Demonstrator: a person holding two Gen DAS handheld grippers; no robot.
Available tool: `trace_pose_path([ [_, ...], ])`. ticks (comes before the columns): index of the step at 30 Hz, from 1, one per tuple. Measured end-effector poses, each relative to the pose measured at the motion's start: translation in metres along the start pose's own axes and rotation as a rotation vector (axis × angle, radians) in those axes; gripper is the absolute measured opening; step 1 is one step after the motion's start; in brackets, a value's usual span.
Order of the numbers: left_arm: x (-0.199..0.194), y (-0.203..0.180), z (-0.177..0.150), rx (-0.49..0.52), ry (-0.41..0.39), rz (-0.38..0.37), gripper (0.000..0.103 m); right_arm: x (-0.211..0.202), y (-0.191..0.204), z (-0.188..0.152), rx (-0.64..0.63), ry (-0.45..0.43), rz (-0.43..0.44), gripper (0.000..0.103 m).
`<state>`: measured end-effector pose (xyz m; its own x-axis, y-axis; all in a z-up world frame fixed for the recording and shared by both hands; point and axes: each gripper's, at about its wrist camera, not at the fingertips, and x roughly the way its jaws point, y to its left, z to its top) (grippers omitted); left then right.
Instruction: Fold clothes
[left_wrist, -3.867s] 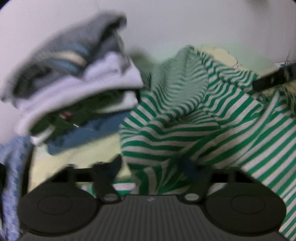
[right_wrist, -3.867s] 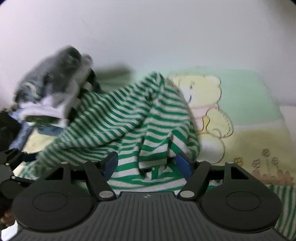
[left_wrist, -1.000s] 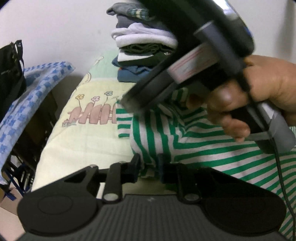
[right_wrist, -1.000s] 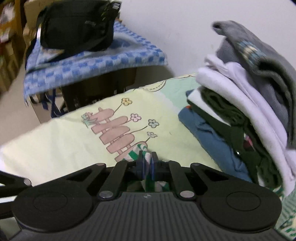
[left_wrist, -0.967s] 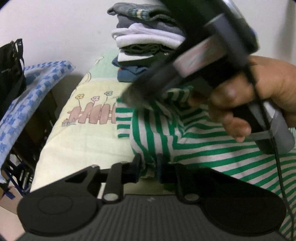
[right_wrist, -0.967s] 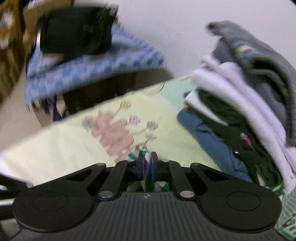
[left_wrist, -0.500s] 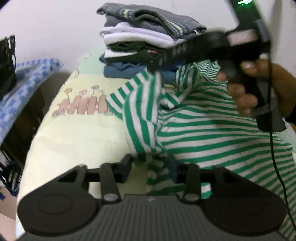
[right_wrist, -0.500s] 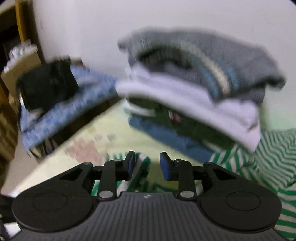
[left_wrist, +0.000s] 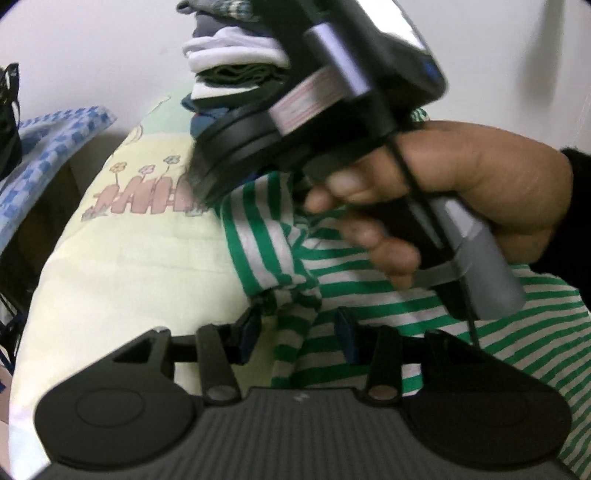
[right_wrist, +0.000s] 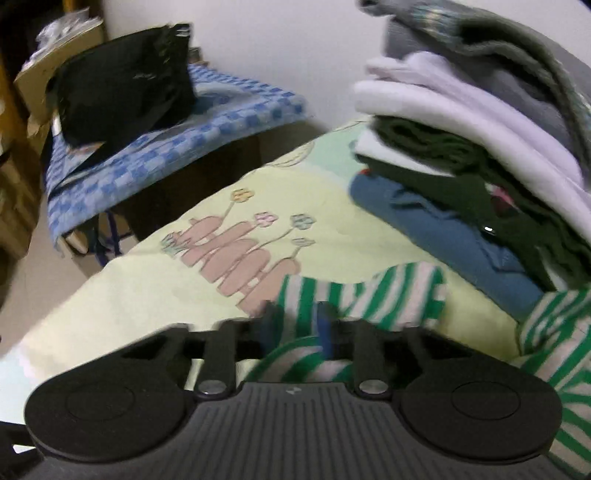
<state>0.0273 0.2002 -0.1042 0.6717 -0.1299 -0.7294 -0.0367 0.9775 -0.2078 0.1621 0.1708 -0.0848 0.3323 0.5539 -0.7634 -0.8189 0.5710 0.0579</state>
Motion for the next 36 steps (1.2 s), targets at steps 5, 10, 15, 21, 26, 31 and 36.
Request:
trace_pose_path([
  [5,-0.008,0.015,0.005,-0.031,-0.020,0.036,0.032,-0.021,-0.020,0.017,0.204,-0.096,0.126,0.005],
  [10,-0.027,0.033,0.011,-0.061,-0.057,0.080,0.044,-0.031,-0.019,0.040,0.353,-0.206,0.331,0.005],
  [15,-0.041,0.047,0.007,-0.086,-0.070,0.117,0.061,-0.010,-0.012,0.036,0.412,-0.186,0.363,0.010],
  [21,-0.052,0.056,0.002,-0.097,-0.086,0.153,0.061,-0.045,-0.036,0.003,0.470,-0.212,0.369,0.036],
  [26,-0.041,0.068,0.006,-0.073,-0.093,0.248,0.066,-0.080,-0.050,-0.040,0.469,-0.205,0.299,0.036],
  [31,-0.013,0.086,0.018,-0.070,-0.017,0.191,0.070,-0.123,-0.055,-0.109,0.418,-0.151,0.112,0.036],
  [36,-0.002,0.067,0.027,0.023,-0.029,0.233,0.022,-0.146,-0.061,-0.169,0.618,-0.136,0.037,0.037],
])
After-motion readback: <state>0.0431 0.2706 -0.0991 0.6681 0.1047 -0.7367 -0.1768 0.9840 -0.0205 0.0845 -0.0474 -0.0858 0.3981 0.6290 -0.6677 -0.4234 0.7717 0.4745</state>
